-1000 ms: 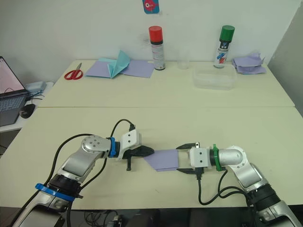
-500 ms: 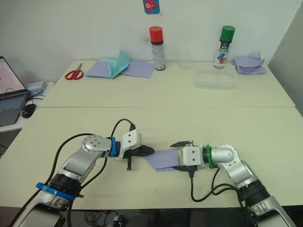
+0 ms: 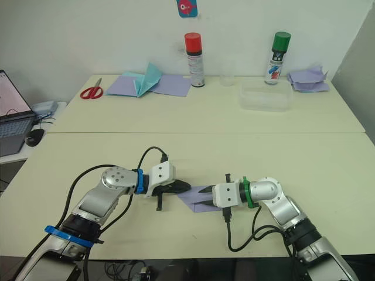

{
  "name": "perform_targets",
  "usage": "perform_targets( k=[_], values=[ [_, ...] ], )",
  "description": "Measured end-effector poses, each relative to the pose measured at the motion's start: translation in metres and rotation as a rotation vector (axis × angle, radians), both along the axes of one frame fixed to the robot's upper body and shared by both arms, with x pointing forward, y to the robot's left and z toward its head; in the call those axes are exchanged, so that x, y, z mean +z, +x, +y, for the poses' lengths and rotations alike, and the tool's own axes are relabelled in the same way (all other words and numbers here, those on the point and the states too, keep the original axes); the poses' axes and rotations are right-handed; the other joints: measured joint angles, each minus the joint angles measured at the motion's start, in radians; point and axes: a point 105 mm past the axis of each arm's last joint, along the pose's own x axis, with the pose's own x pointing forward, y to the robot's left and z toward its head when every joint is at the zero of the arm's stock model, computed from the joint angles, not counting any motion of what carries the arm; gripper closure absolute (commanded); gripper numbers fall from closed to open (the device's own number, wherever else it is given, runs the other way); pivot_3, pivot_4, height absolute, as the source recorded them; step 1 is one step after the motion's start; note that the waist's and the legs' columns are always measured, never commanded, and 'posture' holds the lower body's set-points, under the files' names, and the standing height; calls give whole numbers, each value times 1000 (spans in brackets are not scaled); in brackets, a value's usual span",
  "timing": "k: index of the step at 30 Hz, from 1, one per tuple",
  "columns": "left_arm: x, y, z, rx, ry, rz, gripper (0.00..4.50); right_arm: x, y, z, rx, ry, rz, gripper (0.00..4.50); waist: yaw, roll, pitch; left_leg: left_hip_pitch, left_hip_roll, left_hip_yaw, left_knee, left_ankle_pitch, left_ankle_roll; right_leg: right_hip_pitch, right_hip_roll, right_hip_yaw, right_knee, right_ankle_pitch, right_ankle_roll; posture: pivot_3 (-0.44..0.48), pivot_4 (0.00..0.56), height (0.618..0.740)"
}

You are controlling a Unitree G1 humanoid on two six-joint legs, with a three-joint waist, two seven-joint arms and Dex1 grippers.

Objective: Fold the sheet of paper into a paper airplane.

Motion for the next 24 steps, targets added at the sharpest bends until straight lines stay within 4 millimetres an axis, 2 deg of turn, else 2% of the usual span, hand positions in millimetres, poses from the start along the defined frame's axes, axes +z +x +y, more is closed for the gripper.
perform_targets(
  k=[11,24],
  values=[
    [2,2,4,-47,36,-35,4500,5,12,4,-116,100,141,4483,-1,0,0,0,1,0,0,0,0,-1,1,0,0,0,0,0,150,740],
    [2,4,6,-68,47,-45,4500,-4,26,9,-186,46,77,4483,-14,1,-1,1,1,-1,0,0,0,0,1,0,1,0,0,0,150,740]
  ],
)
